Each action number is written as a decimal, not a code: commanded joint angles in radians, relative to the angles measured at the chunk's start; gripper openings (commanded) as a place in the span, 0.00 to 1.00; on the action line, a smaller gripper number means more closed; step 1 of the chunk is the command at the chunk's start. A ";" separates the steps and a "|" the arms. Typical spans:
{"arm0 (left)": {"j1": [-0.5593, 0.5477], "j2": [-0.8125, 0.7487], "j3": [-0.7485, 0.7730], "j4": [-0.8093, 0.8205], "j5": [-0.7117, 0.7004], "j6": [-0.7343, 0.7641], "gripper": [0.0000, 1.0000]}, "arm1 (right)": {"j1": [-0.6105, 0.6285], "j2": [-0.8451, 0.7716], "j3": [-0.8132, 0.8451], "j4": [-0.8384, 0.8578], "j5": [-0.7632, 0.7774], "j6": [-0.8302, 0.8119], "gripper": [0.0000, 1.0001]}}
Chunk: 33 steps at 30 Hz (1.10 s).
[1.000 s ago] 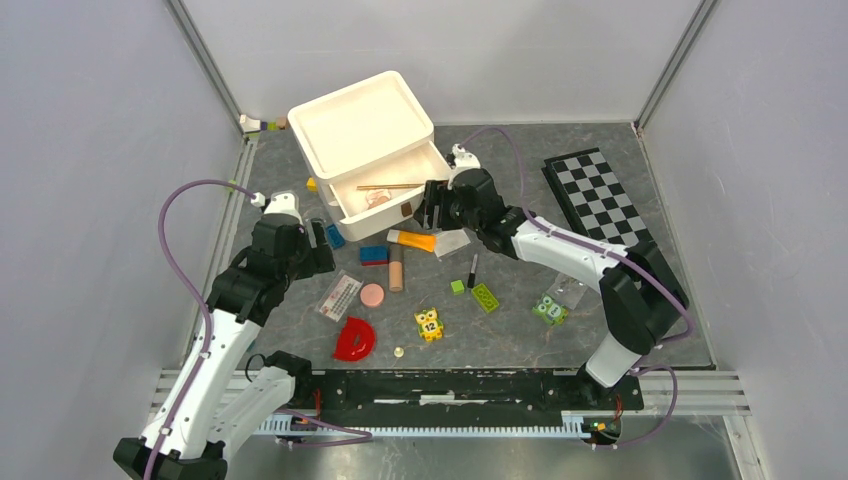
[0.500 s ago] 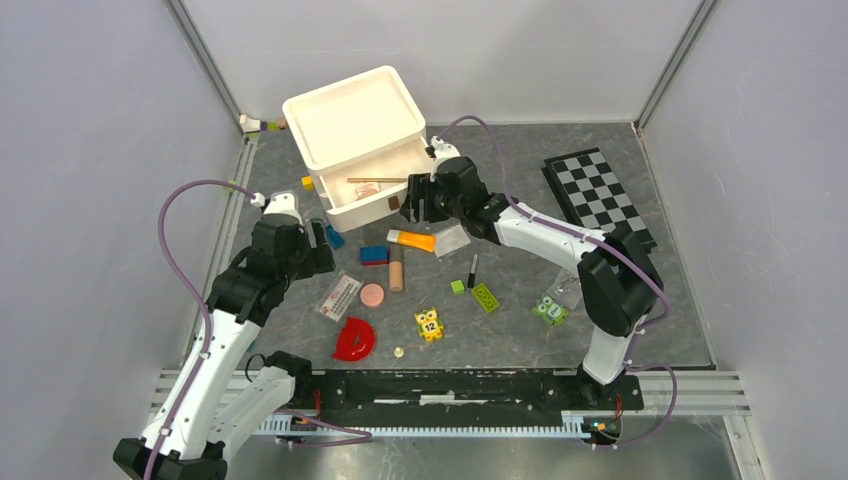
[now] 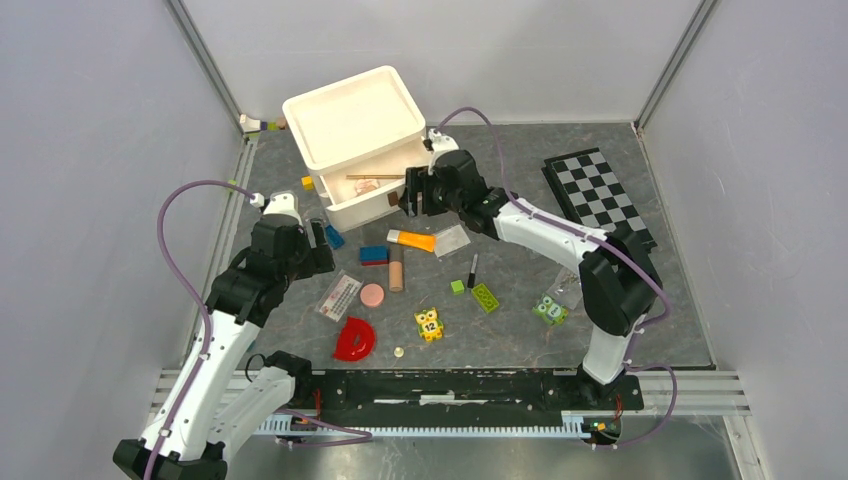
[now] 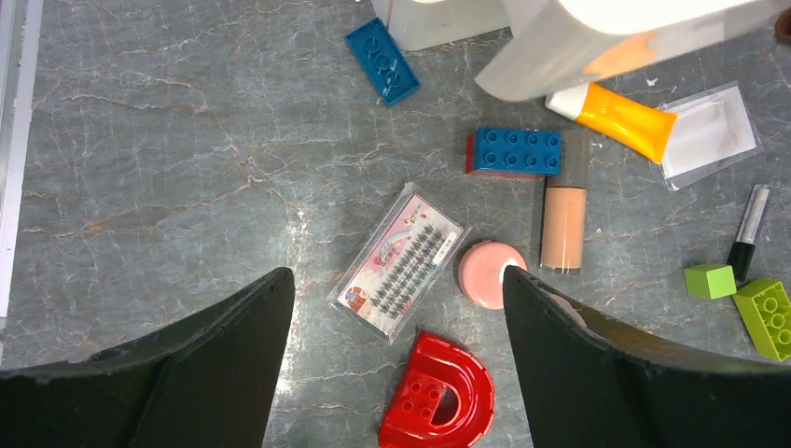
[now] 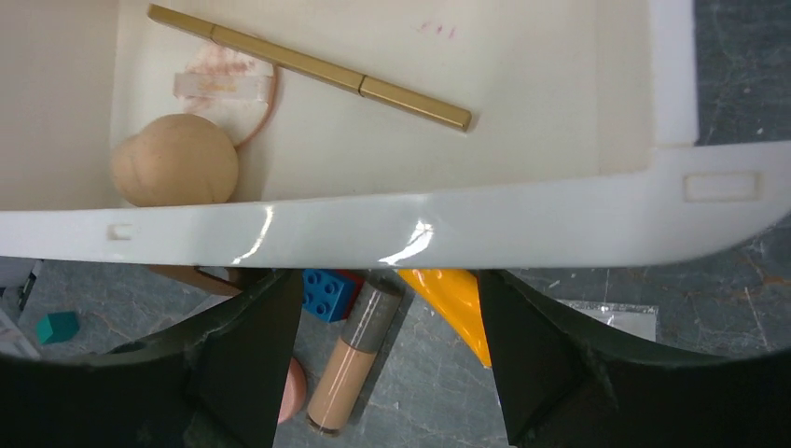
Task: Organize the makeup
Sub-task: Close the drawer in the storage box.
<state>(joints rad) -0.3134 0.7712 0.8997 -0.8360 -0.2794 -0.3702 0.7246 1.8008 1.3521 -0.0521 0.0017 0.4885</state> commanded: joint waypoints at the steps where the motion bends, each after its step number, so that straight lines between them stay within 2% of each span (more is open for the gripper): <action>1: 0.004 -0.015 0.001 0.028 -0.006 0.045 0.88 | -0.006 0.019 0.127 0.054 0.051 -0.020 0.76; 10: 0.004 -0.013 0.001 0.029 -0.005 0.045 0.88 | -0.006 0.088 0.248 0.014 0.046 -0.022 0.76; 14: 0.004 -0.013 0.000 0.029 -0.004 0.045 0.88 | -0.005 0.104 0.253 0.013 0.038 -0.021 0.76; 19: 0.005 -0.014 0.001 0.029 -0.004 0.045 0.88 | -0.007 0.114 0.257 0.025 0.055 -0.034 0.76; 29: 0.004 -0.020 -0.001 0.028 -0.011 0.046 0.88 | -0.018 0.207 0.390 0.044 0.071 -0.049 0.74; 33: 0.004 -0.017 -0.001 0.028 -0.011 0.045 0.89 | -0.022 0.231 0.407 0.106 0.075 -0.038 0.73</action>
<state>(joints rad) -0.3134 0.7628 0.8997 -0.8360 -0.2798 -0.3702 0.7090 2.0129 1.6917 -0.0612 0.0647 0.4507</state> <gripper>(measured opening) 0.884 0.734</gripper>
